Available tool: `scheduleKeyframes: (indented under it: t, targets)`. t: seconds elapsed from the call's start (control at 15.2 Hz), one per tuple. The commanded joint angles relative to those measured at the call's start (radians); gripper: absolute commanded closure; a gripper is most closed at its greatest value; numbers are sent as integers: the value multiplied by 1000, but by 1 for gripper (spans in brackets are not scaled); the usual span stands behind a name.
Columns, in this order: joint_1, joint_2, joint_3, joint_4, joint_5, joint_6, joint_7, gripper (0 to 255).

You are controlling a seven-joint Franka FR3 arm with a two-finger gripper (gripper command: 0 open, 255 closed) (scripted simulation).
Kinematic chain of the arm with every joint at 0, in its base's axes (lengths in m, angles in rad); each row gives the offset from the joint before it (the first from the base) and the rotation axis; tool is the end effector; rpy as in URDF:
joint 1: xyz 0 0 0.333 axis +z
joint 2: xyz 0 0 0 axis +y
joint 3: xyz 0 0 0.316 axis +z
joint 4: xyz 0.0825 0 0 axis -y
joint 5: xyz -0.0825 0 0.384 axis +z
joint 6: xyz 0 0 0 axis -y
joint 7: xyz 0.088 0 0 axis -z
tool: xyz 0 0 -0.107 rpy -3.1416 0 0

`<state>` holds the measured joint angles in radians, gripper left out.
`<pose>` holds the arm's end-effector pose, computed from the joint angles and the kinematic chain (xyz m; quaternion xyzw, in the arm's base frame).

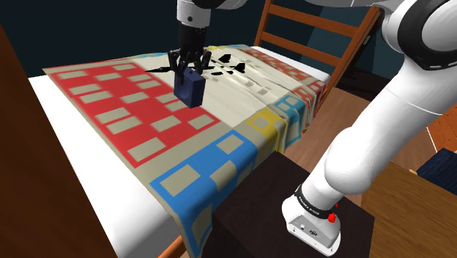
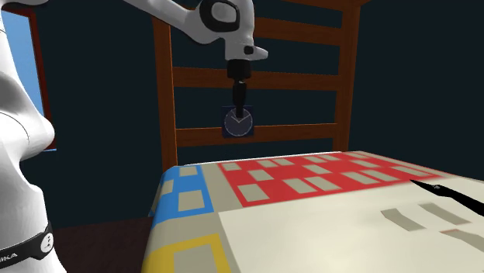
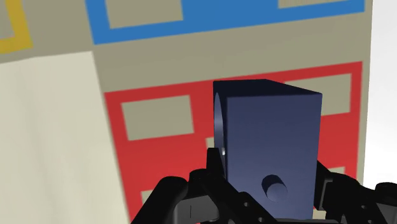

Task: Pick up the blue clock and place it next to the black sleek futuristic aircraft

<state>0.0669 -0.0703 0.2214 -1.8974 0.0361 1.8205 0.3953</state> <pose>0.5162 0.1590 0.5280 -0.9982 0.0583 0.0072 0.0078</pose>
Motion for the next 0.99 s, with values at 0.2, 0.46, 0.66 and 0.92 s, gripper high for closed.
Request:
scheduleKeyframes:
  t: [0.2,0.46,0.66,0.92]
  targets:
    - [-55,-47,-67,-53,2,3,-125,255]
    - [-99,-69,-123,-77,-4,3,-222,255]
    - [-131,-75,-165,-83,-11,2,-294,255]
    - [-173,-68,-220,-75,-20,-1,-389,255]
